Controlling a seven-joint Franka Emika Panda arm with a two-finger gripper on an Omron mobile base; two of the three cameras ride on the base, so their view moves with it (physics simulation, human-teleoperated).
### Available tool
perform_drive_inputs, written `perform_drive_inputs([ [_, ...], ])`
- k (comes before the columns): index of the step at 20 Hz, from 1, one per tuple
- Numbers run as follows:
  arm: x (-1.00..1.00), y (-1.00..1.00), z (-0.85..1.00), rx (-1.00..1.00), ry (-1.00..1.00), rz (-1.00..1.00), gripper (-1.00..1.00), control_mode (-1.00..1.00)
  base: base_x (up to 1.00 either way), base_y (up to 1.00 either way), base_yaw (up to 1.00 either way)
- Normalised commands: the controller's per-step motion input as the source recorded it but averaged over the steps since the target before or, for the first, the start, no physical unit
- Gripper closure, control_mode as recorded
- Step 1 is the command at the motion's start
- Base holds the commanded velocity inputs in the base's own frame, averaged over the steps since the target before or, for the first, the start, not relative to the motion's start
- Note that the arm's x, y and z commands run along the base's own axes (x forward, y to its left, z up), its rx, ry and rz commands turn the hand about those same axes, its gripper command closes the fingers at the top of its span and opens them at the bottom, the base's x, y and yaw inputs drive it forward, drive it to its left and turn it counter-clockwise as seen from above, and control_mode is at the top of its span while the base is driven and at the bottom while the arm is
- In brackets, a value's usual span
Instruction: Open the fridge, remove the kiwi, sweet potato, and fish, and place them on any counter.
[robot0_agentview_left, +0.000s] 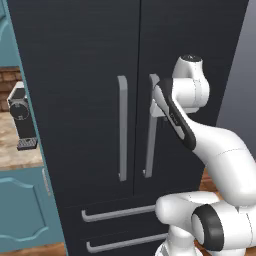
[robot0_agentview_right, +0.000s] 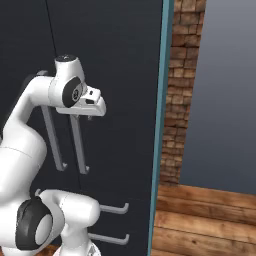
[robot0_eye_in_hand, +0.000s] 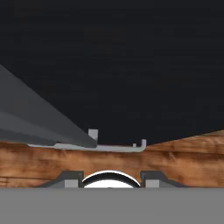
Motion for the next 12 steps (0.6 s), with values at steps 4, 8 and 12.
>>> perform_drive_inputs([
  [4, -0.01, 0.00, 0.00, 0.00, 0.00, 0.00, -1.00, 1.00, -0.33, 0.13, 0.00],
  [8, 0.00, 0.00, 0.00, 0.00, 0.00, 0.00, -1.00, 1.00, -0.42, 0.45, -0.02],
  [12, 0.00, 0.00, 0.00, 0.00, 0.00, 0.00, -1.00, 1.00, -0.06, 0.51, -0.03],
])
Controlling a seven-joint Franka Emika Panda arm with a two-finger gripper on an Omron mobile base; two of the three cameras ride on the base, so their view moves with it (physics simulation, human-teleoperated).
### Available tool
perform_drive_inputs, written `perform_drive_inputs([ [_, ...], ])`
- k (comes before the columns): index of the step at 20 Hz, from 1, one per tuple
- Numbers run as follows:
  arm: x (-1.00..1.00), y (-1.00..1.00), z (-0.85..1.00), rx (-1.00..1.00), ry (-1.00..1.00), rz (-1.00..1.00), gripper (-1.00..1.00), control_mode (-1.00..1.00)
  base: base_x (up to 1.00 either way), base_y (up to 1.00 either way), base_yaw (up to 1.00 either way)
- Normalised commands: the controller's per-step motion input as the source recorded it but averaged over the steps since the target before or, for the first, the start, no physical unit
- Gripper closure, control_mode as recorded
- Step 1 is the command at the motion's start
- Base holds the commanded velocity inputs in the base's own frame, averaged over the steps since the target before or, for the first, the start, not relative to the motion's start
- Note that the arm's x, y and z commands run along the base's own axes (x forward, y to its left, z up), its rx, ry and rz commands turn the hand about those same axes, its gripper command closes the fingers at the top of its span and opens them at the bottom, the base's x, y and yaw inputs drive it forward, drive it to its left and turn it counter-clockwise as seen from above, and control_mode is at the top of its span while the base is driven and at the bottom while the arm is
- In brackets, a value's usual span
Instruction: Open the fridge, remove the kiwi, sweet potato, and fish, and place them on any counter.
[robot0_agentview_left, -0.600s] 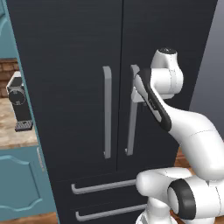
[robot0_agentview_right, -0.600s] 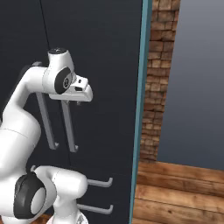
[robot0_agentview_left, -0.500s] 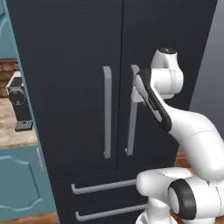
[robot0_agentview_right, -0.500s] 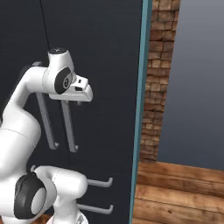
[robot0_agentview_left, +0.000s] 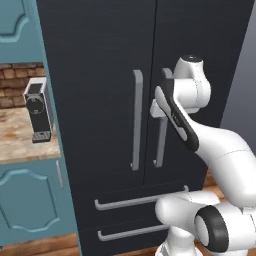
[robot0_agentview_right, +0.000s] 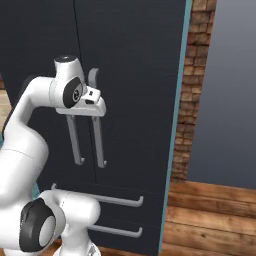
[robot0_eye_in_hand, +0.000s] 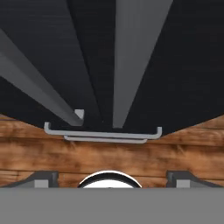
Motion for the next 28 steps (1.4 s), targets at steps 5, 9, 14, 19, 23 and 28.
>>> perform_drive_inputs([
  [5, 0.00, 0.00, 0.00, 0.00, 0.00, 0.00, -1.00, 1.00, -0.10, 0.28, -0.04],
  [9, 0.00, 0.00, 0.00, 0.00, 0.00, 0.00, -1.00, 1.00, -0.52, 0.15, -0.07],
  [14, 0.07, -0.02, 0.00, 0.00, -0.06, 0.00, -1.00, -1.00, -0.21, 0.02, -0.02],
  [19, 0.61, -0.17, -0.22, 0.00, -0.44, 0.00, -1.00, -1.00, 0.00, 0.00, 0.00],
  [23, 0.91, 0.00, -0.26, 0.00, -0.19, 0.00, -1.00, -1.00, 0.00, 0.00, 0.00],
  [28, 0.85, -0.02, -0.03, 0.00, -0.03, 0.00, -1.00, -1.00, 0.00, 0.00, 0.00],
])
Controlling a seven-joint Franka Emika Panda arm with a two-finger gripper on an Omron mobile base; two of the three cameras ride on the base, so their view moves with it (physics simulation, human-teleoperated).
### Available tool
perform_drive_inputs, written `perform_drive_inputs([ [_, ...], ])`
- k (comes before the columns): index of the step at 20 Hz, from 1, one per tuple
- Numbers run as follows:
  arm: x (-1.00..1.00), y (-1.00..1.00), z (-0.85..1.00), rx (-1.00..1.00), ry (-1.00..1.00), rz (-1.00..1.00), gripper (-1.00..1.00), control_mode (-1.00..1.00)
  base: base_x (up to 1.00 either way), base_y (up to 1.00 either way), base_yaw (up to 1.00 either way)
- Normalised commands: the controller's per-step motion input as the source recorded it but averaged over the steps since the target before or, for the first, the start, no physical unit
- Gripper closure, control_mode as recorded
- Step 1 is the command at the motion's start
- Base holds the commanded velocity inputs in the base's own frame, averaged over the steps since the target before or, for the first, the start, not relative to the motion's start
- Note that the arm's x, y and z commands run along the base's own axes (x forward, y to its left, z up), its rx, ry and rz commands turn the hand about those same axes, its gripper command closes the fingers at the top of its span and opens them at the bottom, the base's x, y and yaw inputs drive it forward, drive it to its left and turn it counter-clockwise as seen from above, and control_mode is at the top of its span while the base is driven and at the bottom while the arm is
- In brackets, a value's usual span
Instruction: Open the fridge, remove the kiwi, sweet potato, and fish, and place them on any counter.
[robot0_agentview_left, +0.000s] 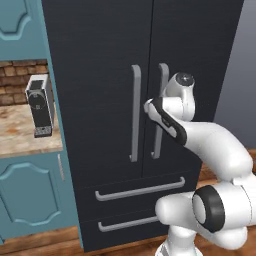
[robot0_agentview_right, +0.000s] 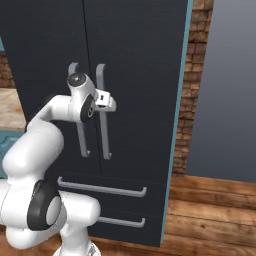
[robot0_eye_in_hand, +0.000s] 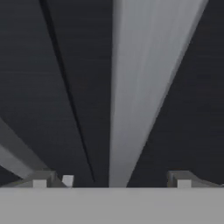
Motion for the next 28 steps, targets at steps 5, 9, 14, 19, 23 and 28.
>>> perform_drive_inputs([
  [5, 0.30, -0.02, -0.12, 0.00, -0.19, -0.01, -1.00, -1.00, 0.00, 0.00, 0.00],
  [9, 0.51, -0.16, -0.13, 0.00, -0.12, -0.03, -1.00, -1.00, 0.00, 0.00, 0.00],
  [14, 0.54, -0.11, -0.11, 0.00, -0.05, -0.02, -1.00, -1.00, 0.00, 0.00, 0.00],
  [19, -0.09, -0.26, -0.03, 0.01, -0.04, -0.01, 1.00, -1.00, 0.00, 0.00, 0.00],
  [23, -0.97, -0.85, 0.18, 0.09, -0.04, -0.07, 1.00, -1.00, 0.00, 0.00, 0.00],
  [28, -1.00, -1.00, 0.28, 0.15, -0.07, -0.06, 1.00, -1.00, 0.00, 0.00, 0.00],
])
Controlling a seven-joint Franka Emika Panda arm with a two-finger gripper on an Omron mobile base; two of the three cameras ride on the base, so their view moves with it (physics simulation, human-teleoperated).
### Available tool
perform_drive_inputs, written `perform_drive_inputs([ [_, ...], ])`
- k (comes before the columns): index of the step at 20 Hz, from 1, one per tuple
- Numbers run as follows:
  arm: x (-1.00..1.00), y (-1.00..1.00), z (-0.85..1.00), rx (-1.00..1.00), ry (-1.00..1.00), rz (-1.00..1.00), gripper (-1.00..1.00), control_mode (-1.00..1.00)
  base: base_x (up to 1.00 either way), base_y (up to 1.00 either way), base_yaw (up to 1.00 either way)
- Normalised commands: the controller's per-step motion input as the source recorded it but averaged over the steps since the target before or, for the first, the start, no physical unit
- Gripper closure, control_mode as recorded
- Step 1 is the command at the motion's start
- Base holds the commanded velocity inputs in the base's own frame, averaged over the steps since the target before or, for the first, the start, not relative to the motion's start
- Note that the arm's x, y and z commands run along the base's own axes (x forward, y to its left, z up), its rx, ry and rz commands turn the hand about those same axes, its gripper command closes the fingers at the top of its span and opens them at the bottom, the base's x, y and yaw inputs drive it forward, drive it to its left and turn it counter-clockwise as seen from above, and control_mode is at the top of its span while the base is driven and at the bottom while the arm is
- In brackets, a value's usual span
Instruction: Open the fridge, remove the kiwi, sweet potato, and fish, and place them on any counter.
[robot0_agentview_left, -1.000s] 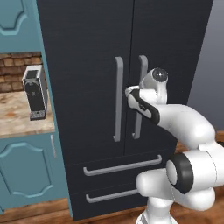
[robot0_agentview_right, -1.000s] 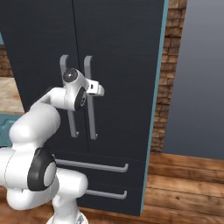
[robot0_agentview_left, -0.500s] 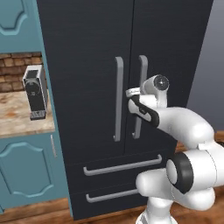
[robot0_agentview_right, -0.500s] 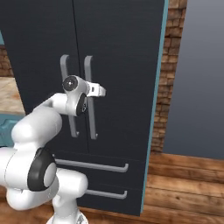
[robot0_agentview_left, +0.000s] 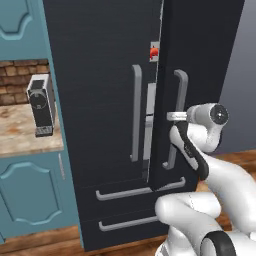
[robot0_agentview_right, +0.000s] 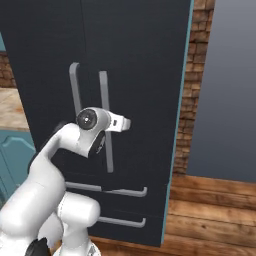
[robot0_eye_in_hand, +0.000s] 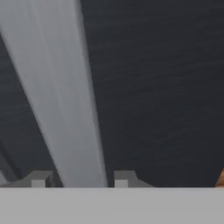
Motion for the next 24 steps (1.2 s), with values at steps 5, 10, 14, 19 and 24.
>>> perform_drive_inputs([
  [5, -1.00, -1.00, 0.33, 0.09, -0.03, -0.04, 1.00, -1.00, 0.00, 0.00, 0.00],
  [10, -1.00, -0.66, 0.21, 0.02, 0.00, -0.02, -1.00, -1.00, 0.00, 0.00, 0.00],
  [14, -1.00, 0.53, 0.55, -0.05, -0.03, 0.00, -1.00, -1.00, 0.00, 0.00, 0.00],
  [19, -1.00, 0.99, 0.53, -0.11, -0.02, 0.04, -1.00, -1.00, 0.00, 0.00, 0.00],
  [24, 0.03, 0.75, 0.14, -0.05, 0.08, 0.01, -1.00, -1.00, 0.00, 0.00, 0.00],
])
